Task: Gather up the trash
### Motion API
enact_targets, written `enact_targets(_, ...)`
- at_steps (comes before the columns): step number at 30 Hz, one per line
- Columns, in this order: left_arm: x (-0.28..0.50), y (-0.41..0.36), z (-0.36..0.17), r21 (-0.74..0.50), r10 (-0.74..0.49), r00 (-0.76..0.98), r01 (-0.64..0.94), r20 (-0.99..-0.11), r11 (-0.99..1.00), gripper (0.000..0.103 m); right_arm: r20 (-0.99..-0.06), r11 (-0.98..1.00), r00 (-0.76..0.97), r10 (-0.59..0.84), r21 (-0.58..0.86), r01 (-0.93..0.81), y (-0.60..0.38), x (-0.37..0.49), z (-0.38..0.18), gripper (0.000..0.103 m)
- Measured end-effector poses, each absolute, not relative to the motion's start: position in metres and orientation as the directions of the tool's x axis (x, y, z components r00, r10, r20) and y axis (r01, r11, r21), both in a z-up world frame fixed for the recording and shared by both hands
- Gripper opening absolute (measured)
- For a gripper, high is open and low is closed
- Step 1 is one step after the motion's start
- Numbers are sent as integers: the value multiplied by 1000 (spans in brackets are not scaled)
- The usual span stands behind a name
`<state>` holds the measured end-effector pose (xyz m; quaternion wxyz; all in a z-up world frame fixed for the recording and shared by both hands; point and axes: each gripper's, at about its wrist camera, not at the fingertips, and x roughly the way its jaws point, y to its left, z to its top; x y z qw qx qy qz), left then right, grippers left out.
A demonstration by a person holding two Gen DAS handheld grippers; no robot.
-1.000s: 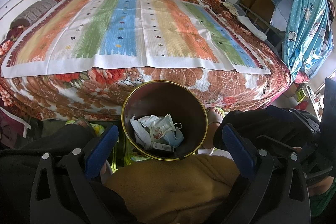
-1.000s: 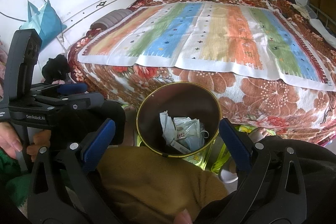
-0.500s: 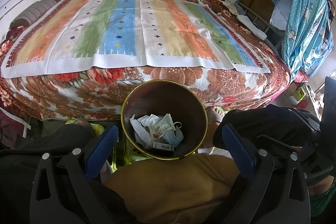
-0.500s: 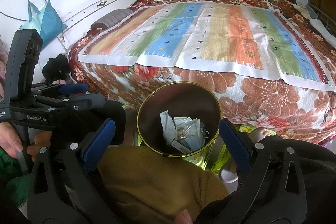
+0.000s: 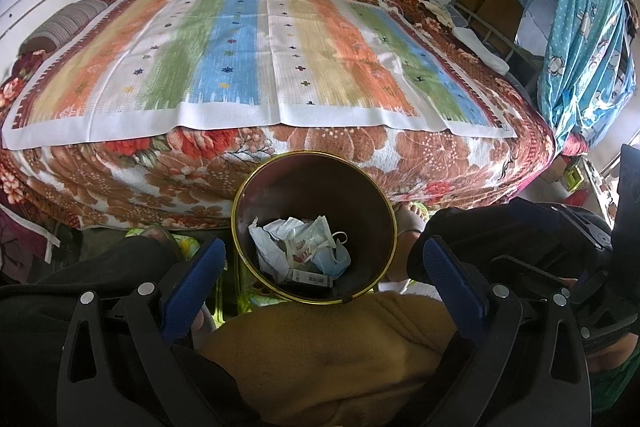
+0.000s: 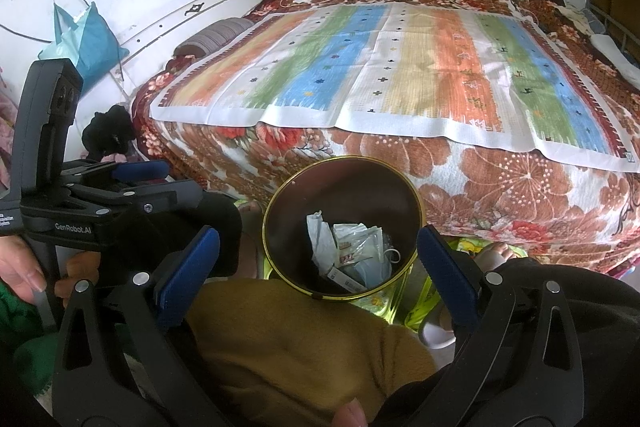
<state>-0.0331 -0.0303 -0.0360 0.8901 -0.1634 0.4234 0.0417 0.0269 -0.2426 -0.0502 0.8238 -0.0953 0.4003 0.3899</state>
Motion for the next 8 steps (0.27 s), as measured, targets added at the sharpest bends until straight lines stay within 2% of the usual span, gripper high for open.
enact_targets(8,-42,-35,-44,-285,-93,635,-206,-767,936,97,-734,677,374,567,157,-719,-243,27,-50,94)
